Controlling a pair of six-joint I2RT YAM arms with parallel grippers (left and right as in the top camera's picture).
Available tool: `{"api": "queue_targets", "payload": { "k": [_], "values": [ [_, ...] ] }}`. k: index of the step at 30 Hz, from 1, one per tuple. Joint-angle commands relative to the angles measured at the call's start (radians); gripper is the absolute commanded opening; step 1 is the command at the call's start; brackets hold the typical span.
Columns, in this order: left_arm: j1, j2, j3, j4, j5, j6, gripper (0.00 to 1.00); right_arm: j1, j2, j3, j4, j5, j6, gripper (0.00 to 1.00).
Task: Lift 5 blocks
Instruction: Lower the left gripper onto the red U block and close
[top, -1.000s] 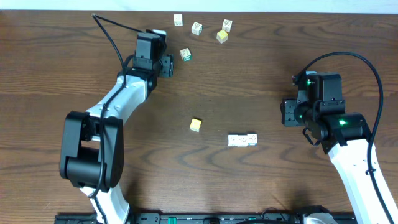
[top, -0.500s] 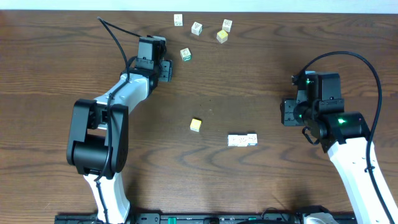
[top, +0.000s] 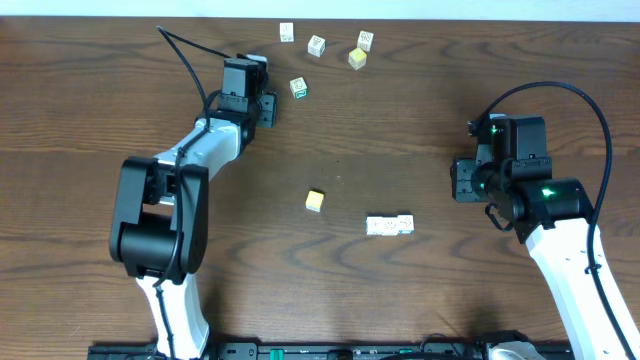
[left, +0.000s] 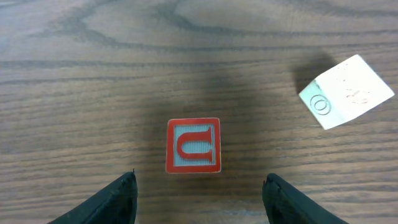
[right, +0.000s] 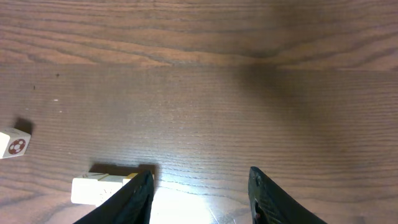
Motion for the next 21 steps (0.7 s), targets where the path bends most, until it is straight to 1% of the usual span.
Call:
{"api": "queue_targets", "payload": {
  "k": [1,3,4,8,21],
  "values": [
    [0.005,0.034,0.024,0.011,-0.008,0.013,0.63,-0.014,0.005,0.018,0.002,0.013,0.0,0.46],
    [0.005,0.035,0.024,0.023,-0.008,0.013,0.49,-0.014,0.006,0.018,0.001,0.019,0.0,0.46],
    [0.005,0.035,0.024,0.032,-0.008,0.013,0.47,-0.014,0.006,0.018,0.001,0.019,0.0,0.46],
    [0.005,0.035,0.024,0.058,-0.008,0.01,0.47,-0.014,0.006,0.018,0.001,0.019,0.0,0.46],
    [0.005,0.035,0.024,0.076,-0.008,0.01,0.47,-0.014,0.006,0.018,0.001,0.019,0.0,0.46]
  ]
}}
